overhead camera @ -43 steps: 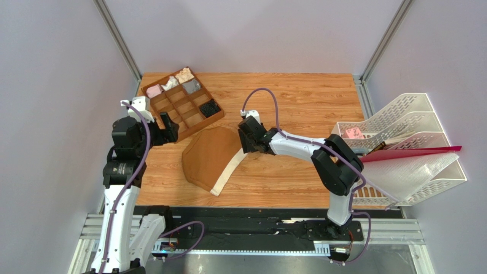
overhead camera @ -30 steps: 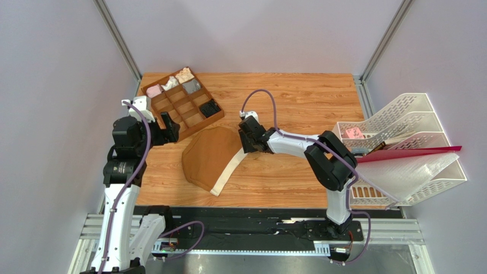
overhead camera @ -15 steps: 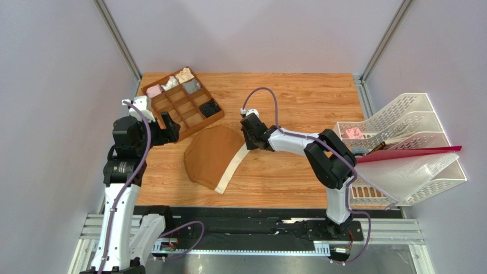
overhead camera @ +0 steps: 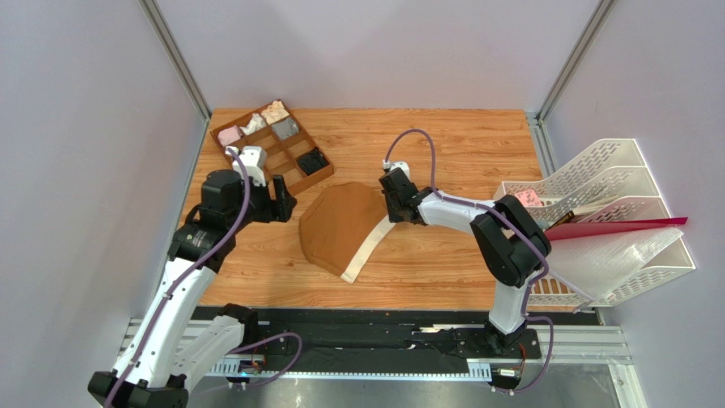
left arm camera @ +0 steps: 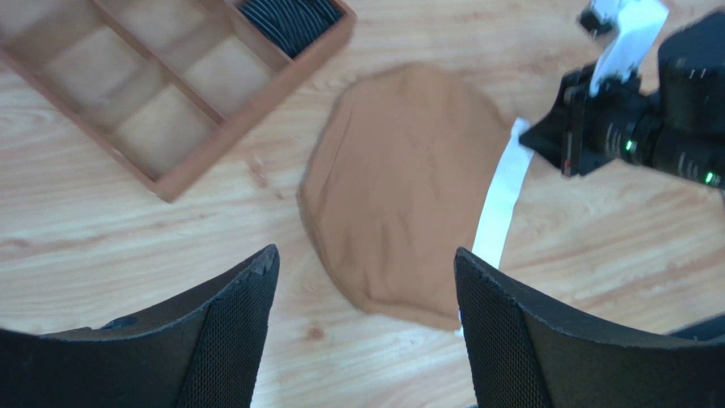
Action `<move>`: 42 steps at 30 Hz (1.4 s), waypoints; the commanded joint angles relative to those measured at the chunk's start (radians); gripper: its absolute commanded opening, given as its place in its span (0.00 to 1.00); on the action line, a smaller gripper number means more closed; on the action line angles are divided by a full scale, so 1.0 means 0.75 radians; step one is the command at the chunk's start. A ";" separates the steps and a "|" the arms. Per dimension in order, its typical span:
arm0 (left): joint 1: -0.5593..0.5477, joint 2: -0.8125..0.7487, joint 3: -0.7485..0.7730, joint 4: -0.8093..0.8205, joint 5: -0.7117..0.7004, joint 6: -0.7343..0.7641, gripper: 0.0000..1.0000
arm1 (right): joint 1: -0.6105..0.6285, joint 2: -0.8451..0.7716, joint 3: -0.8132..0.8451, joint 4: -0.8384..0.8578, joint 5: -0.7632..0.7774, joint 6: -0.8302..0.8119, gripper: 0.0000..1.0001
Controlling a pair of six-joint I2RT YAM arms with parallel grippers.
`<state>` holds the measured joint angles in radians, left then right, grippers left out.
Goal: Roll the underwear
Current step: Move the underwear to the center of the board.
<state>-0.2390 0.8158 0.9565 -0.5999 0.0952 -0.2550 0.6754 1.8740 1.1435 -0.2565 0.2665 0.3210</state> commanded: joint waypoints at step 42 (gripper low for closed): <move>-0.272 0.383 0.210 -0.254 -0.078 -0.034 0.78 | 0.674 -0.820 -0.359 -0.165 0.117 0.061 0.50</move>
<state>-0.4644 1.0821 1.1282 -0.7349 0.0624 -0.3397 1.1091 1.1957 0.8680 -0.4332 0.2916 0.3328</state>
